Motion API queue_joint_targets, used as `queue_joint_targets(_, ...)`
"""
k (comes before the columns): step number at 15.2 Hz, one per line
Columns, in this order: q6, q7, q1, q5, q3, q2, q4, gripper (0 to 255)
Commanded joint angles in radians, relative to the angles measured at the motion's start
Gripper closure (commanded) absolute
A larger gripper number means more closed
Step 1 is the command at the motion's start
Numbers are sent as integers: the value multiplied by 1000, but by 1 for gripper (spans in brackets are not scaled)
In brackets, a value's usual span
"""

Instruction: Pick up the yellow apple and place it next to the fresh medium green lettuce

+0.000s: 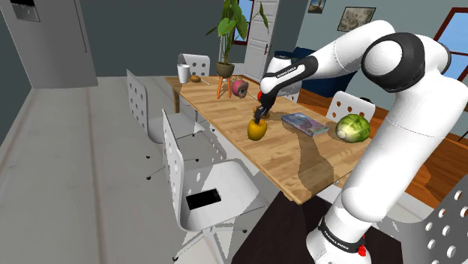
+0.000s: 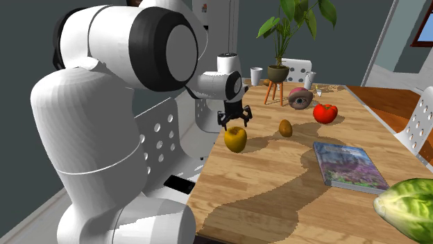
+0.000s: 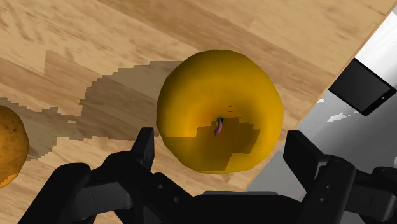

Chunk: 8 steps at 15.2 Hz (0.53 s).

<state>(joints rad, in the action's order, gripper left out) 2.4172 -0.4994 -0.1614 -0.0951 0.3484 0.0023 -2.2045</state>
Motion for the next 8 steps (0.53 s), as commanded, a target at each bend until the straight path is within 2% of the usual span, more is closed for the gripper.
queue_joint_targets(1,10,-2,0,4,0,9,-1,0)
queue_joint_targets(7,10,-2,0,4,0,9,-1,0)
queue_joint_targets(8,10,-2,0,4,0,9,-1,255)
